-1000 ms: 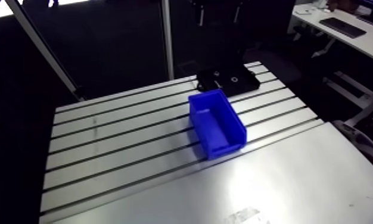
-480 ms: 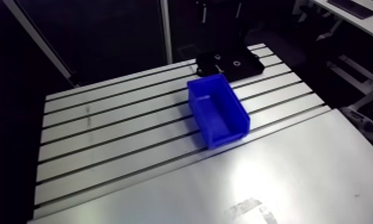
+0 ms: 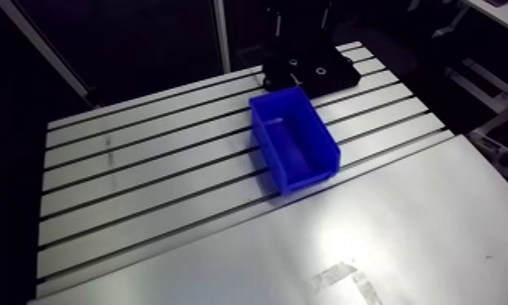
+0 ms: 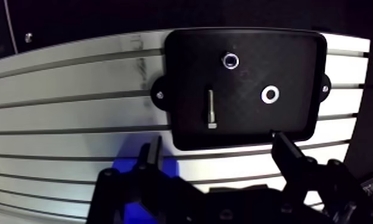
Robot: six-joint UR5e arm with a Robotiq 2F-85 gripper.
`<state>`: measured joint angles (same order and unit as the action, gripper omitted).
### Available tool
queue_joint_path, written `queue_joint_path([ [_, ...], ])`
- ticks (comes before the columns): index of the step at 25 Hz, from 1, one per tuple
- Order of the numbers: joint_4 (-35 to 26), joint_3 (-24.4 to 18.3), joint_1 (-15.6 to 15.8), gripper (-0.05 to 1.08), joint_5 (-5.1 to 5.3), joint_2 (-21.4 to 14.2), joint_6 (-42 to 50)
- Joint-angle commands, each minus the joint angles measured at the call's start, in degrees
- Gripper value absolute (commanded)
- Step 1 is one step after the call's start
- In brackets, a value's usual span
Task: Pick up the M10 bolt from the tray and put it into the blue bin.
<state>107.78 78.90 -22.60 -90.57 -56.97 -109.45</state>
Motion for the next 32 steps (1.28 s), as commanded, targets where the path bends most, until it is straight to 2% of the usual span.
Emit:
queue_joint_path([
  [1, 2.83, 2.08, -0.08, 0.01, -0.09, 0.68, -0.02],
  [12, 5.73, 4.72, -0.08, 0.01, -0.09, 1.65, 0.07],
  [16, 5.82, 4.9, -0.08, 0.01, -1.06, 2.26, -0.02],
  [18, 5.91, 5.07, -0.08, 0.01, -1.15, 2.35, -0.02],
  [26, 7.14, 4.99, -0.43, 0.24, -1.24, 2.97, -0.2],
  [32, 7.14, 4.9, -0.52, 0.3, -1.24, 3.93, -0.2],
])
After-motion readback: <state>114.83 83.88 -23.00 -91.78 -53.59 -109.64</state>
